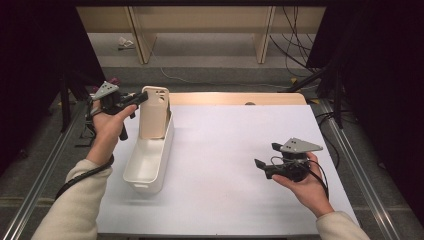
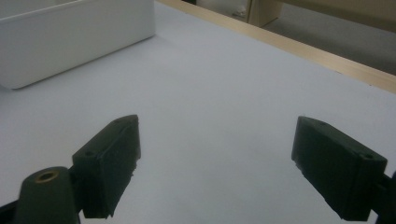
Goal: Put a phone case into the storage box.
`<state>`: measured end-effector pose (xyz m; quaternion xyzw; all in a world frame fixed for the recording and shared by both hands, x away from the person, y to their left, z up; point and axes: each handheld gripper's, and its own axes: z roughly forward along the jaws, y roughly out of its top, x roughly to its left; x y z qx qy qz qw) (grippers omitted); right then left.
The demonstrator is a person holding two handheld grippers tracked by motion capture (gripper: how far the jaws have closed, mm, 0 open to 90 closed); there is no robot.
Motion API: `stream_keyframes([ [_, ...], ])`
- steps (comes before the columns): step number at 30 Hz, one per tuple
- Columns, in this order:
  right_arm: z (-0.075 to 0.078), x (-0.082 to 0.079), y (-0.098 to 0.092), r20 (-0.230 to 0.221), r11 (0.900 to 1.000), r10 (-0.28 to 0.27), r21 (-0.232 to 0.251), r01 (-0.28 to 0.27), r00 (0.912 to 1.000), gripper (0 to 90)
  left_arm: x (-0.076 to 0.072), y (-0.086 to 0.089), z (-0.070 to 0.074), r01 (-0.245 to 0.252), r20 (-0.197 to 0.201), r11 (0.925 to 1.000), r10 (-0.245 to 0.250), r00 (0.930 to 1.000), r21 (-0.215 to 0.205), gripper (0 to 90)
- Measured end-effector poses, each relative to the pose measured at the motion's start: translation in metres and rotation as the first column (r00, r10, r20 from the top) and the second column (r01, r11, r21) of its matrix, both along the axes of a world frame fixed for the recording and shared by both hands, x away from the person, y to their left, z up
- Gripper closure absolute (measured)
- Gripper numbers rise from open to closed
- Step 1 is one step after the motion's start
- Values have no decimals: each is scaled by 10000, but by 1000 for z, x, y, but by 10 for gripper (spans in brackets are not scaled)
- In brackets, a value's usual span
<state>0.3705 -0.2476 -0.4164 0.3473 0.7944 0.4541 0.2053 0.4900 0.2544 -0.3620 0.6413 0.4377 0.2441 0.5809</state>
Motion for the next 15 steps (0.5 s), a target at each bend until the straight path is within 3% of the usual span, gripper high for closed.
stream_keyframes([
  [15,0,0,0,-11,10000,-7,33,7,10000,163,7,-2,-9,7,-203,9999,-5,9998,102,814],
])
